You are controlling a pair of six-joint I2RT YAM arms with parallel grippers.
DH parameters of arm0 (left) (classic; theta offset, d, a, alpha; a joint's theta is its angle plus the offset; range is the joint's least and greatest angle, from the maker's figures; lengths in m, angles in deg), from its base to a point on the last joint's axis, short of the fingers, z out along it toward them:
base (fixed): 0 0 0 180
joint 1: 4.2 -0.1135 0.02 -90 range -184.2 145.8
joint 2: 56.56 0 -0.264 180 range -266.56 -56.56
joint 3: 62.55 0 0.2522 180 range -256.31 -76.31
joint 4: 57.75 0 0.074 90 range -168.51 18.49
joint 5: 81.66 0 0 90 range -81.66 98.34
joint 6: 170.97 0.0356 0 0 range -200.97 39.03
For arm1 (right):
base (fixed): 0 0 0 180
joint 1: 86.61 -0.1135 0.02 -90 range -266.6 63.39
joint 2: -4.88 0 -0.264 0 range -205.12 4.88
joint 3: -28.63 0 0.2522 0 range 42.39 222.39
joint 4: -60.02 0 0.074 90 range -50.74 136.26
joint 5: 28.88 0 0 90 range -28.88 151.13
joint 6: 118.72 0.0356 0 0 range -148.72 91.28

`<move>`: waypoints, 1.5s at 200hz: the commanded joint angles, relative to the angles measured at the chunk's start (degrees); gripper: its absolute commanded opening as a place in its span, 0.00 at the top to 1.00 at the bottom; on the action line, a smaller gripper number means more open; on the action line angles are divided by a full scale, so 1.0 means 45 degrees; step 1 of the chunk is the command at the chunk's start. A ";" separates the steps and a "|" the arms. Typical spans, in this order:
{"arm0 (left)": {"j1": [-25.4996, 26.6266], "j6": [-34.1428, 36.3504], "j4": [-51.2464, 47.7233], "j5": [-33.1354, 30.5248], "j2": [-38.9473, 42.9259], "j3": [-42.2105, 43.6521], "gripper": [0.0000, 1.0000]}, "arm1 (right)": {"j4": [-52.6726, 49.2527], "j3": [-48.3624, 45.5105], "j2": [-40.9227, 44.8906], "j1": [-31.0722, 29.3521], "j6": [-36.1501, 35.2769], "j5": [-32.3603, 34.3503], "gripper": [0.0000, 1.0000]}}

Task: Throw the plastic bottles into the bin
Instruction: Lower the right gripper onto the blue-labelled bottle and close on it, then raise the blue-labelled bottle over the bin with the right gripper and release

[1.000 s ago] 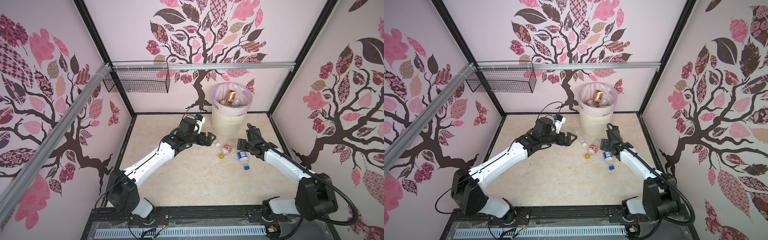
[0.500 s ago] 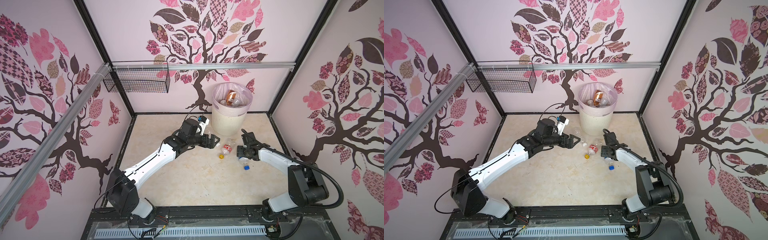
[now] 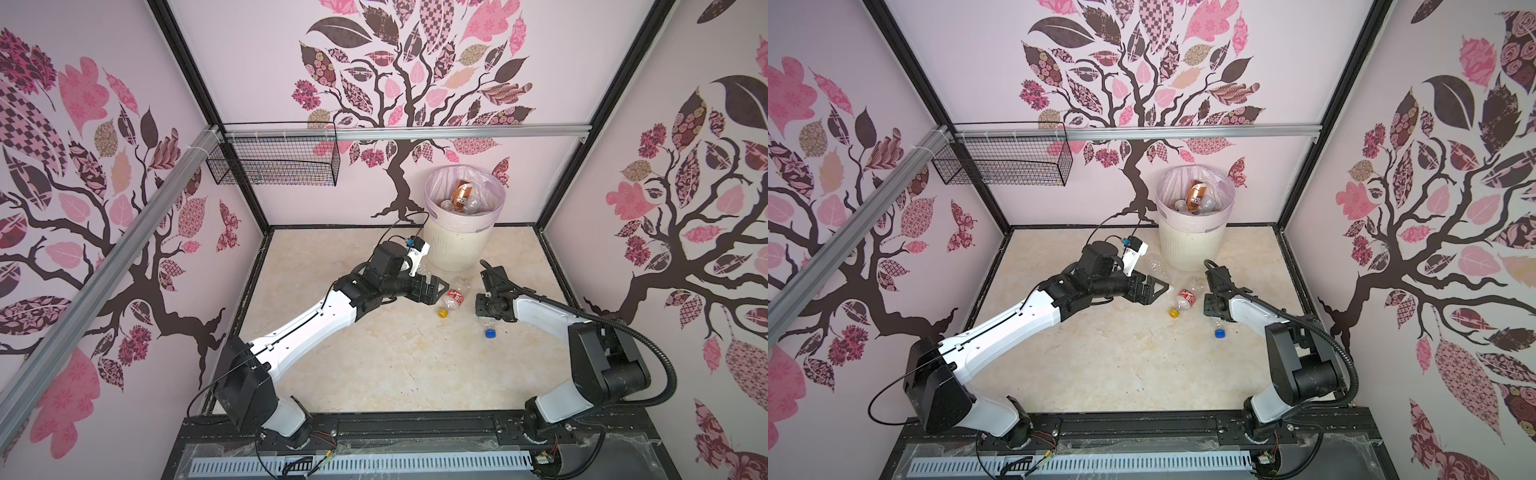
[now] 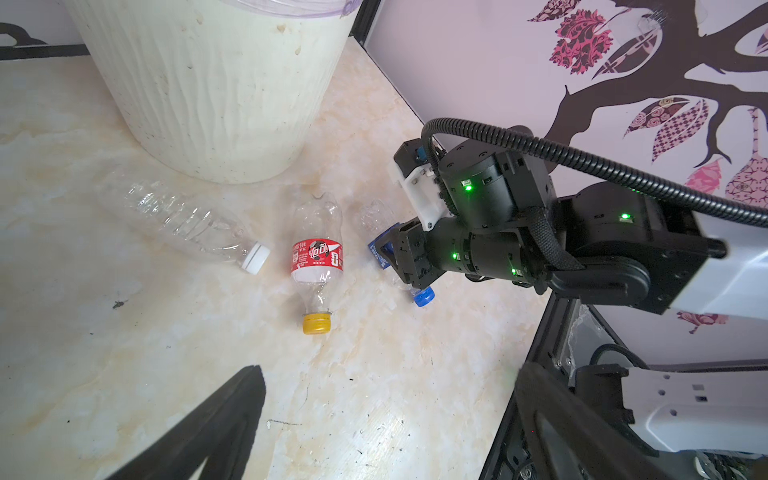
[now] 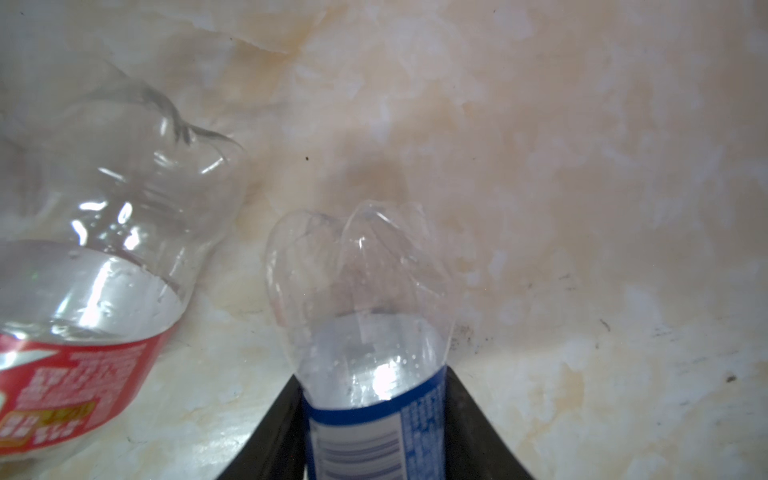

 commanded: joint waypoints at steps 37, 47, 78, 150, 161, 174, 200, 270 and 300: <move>0.0000 0.0666 -0.0370 -0.0689 0.0384 -0.1216 0.02 | -0.2203 0.2893 0.2848 0.0029 -0.0008 -0.0311 0.56; 0.0004 0.0699 -0.0391 -0.0811 0.0469 -0.1442 0.02 | -0.2325 0.3736 0.3270 0.0030 -0.0046 -0.0366 0.56; 0.0005 0.0817 -0.0355 -0.1231 0.0705 -0.2233 0.02 | -0.3191 0.7659 0.3143 0.0028 -0.0084 -0.0692 0.57; -0.0001 0.1737 -0.0578 -0.2036 0.0945 -0.3597 0.02 | -0.1869 1.7349 -0.0404 0.0030 -0.0654 -0.2206 0.55; 0.0009 0.1878 -0.0720 -0.2131 0.0913 -0.3742 0.02 | -0.1853 1.8941 -0.1332 0.0030 -0.0774 -0.2308 0.55; -0.0008 0.2086 -0.0807 -0.2322 0.0958 -0.3758 0.02 | -0.1868 2.0760 -0.2443 0.0020 -0.0996 -0.2378 0.54; -0.0047 0.2488 -0.0972 -0.2767 0.0982 -0.3657 0.02 | -0.1535 2.2564 -0.4383 0.0030 -0.1364 -0.2258 0.54; -0.0407 0.2534 -0.0921 -0.2732 0.0633 -0.3131 0.02 | -0.2549 2.4383 -0.8990 0.0049 -0.1649 -0.2474 0.20; -0.0420 0.2422 -0.0909 -0.2658 0.0714 -0.2878 0.02 | -0.1648 2.3224 -0.7803 0.0050 -0.1936 -0.2105 0.03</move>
